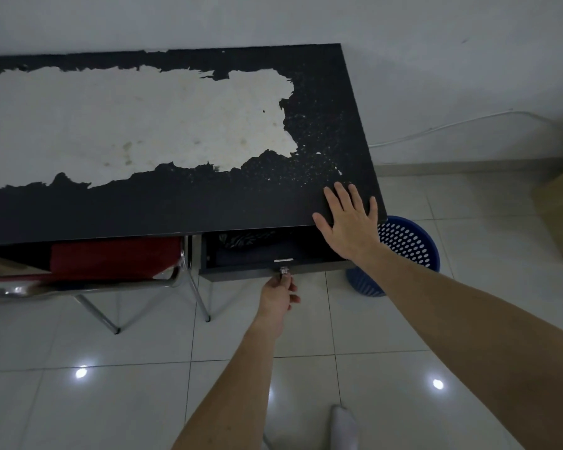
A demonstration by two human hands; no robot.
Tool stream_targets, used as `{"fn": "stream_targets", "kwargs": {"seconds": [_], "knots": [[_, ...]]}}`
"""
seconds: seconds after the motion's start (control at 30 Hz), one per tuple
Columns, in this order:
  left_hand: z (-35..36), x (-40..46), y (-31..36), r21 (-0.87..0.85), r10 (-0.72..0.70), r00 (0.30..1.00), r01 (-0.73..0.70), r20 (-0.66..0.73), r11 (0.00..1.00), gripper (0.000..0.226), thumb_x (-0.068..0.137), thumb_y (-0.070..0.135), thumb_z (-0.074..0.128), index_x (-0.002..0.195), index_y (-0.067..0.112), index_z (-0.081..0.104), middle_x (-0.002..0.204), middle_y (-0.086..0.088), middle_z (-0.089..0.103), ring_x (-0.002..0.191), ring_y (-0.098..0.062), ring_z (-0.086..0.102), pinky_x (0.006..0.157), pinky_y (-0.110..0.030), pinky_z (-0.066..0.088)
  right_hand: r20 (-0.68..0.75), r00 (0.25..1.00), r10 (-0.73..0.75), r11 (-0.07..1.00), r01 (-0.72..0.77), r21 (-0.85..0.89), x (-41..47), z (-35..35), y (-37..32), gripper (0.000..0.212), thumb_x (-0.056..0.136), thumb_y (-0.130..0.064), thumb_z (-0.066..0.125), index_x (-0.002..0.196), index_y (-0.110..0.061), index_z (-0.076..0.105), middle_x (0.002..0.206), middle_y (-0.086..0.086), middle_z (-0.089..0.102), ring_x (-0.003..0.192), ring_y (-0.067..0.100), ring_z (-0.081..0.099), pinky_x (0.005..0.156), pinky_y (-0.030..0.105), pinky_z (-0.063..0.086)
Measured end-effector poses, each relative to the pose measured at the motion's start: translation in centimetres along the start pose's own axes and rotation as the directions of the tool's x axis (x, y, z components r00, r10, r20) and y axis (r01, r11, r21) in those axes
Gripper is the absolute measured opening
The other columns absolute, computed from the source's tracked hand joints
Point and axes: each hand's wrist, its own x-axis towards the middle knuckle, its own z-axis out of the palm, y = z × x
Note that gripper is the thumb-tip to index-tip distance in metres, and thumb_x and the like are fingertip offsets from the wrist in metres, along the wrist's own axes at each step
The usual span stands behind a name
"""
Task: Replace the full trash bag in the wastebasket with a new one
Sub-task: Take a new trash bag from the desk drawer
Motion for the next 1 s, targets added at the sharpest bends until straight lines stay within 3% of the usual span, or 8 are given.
{"fn": "stream_targets", "kwargs": {"seconds": [0.53, 0.6, 0.67, 0.73, 0.8, 0.9, 0.97, 1.0], "knots": [[-0.9, -1.9, -4.3, -0.005, -0.033, 0.999, 0.034, 0.011, 0.999, 0.023, 0.104, 0.032, 0.049, 0.091, 0.017, 0.062, 0.082, 0.003, 0.064, 0.05, -0.009, 0.059, 0.052, -0.023, 0.036, 0.059, 0.998, 0.013, 0.999, -0.014, 0.03, -0.1, -0.8, -0.3, 0.068, 0.099, -0.062, 0.021, 0.157, -0.026, 0.02, 0.165, 0.0, 0.012, 0.153, 0.026, 0.005, 0.119, 0.058, 0.004], [-0.8, -2.0, -4.4, -0.011, -0.04, 0.999, 0.04, 0.007, 0.999, 0.023, 0.104, 0.032, 0.05, 0.092, 0.017, 0.062, 0.082, 0.003, 0.064, 0.05, -0.009, 0.059, 0.053, -0.024, 0.036, -0.025, 0.998, 0.062, 0.984, -0.057, 0.169, -1.6, -1.6, -1.1, 0.057, 0.1, -0.052, 0.035, 0.15, -0.023, 0.034, 0.159, 0.004, 0.022, 0.148, 0.029, 0.016, 0.118, 0.055, 0.013], [-0.8, -2.0, -4.4, -0.021, -0.057, 0.998, 0.057, -0.001, 0.998, 0.022, 0.104, 0.031, 0.05, 0.092, 0.017, 0.063, 0.082, 0.002, 0.065, 0.051, -0.009, 0.059, 0.054, -0.025, 0.036, -0.212, 0.97, 0.114, 0.936, -0.033, 0.351, -4.9, -1.7, -2.6, 0.037, 0.095, -0.039, 0.049, 0.128, -0.023, 0.052, 0.136, 0.005, 0.041, 0.127, 0.023, 0.039, 0.105, 0.045, 0.036], [-0.8, -1.9, -4.5, -0.029, -0.061, 0.998, 0.061, -0.002, 0.998, 0.022, 0.104, 0.031, 0.051, 0.093, 0.017, 0.064, 0.083, 0.002, 0.065, 0.053, -0.011, 0.059, 0.055, -0.026, 0.036, -0.149, 0.962, 0.23, 0.785, -0.093, 0.612, -8.3, -1.0, -4.4, 0.02, 0.091, -0.03, 0.059, 0.109, -0.022, 0.058, 0.113, -0.002, 0.052, 0.102, 0.012, 0.052, 0.086, 0.03, 0.048], [-0.7, -1.8, -4.5, -0.029, -0.062, 0.998, 0.062, -0.004, 0.998, 0.021, 0.104, 0.03, 0.051, 0.093, 0.017, 0.064, 0.084, 0.002, 0.065, 0.055, -0.011, 0.059, 0.055, -0.026, 0.037, 0.214, 0.92, 0.327, 0.488, -0.359, 0.796, -9.4, -0.2, -6.5, 0.034, 0.088, -0.032, 0.07, 0.117, -0.02, 0.058, 0.105, -0.002, 0.059, 0.094, 0.012, 0.06, 0.076, 0.022, 0.05], [-0.6, -1.6, -4.6, -0.006, -0.068, 0.998, 0.068, -0.014, 0.998, 0.021, 0.104, 0.029, 0.05, 0.094, 0.017, 0.064, 0.083, 0.002, 0.066, 0.054, -0.01, 0.059, 0.056, -0.026, 0.038, 0.649, 0.711, 0.269, 0.005, -0.675, 0.738, -6.6, 0.7, -9.1, 0.085, 0.077, -0.039, 0.083, 0.144, -0.014, 0.039, 0.128, 0.007, 0.056, 0.112, 0.02, 0.058, 0.097, 0.035, 0.052], [-0.6, -1.5, -4.6, 0.001, -0.068, 0.998, 0.068, -0.018, 0.998, 0.021, 0.104, 0.028, 0.051, 0.094, 0.016, 0.064, 0.083, 0.002, 0.065, 0.054, -0.01, 0.059, 0.057, -0.025, 0.038, 0.769, 0.598, 0.225, -0.259, -0.724, 0.639, -4.1, 0.9, -10.7, 0.093, 0.071, -0.037, 0.088, 0.145, -0.014, 0.036, 0.135, 0.01, 0.051, 0.112, 0.022, 0.053, 0.092, 0.037, 0.054], [-0.5, -1.4, -4.7, 0.001, -0.066, 0.998, 0.066, -0.017, 0.998, 0.021, 0.104, 0.028, 0.051, 0.094, 0.015, 0.064, 0.083, 0.001, 0.065, 0.054, -0.01, 0.059, 0.056, -0.025, 0.037, 0.801, 0.555, 0.227, -0.321, -0.733, 0.599, -3.1, 1.2, -11.3, 0.093, 0.069, -0.037, 0.09, 0.143, -0.014, 0.038, 0.132, 0.01, 0.05, 0.11, 0.023, 0.051, 0.085, 0.037, 0.056]]}}
